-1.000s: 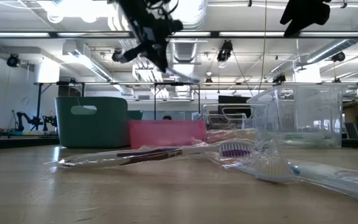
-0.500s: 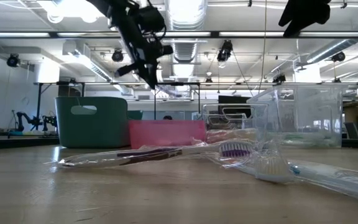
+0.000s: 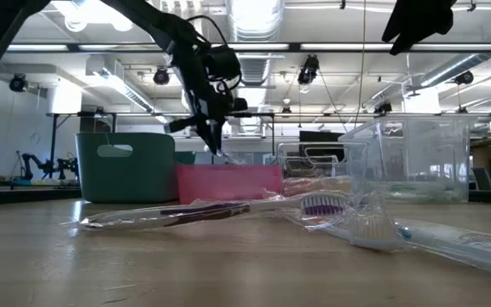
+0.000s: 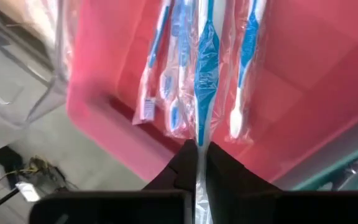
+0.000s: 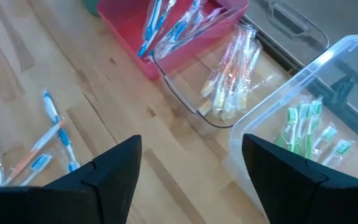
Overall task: Pick & Place Toothbrushes
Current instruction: Put the blue toothbrush into the red bin, then put the violet toothbrush into the green bin
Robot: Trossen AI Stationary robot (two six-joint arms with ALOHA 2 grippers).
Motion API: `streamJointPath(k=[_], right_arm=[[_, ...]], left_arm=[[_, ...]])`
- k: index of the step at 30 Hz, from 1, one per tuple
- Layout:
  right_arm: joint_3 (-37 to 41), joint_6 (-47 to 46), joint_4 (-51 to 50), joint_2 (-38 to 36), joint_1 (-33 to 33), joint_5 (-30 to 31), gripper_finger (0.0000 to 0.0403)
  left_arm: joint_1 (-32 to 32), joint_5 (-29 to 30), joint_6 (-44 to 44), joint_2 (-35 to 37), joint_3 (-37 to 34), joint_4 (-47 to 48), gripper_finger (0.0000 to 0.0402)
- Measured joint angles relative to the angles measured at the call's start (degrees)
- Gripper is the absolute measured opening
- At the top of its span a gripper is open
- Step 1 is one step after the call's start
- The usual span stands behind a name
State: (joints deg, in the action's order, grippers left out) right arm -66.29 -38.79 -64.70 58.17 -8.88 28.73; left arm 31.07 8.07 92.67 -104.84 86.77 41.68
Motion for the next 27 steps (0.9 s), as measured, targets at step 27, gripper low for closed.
streamJointPath(k=[27], right_arm=[[3.61,-0.69,-1.1,-0.49,0.06,-0.04,0.0308]], left_arm=[[-3.6,3.27,-2.66,-1.9,0.14,-1.67,0.0141]])
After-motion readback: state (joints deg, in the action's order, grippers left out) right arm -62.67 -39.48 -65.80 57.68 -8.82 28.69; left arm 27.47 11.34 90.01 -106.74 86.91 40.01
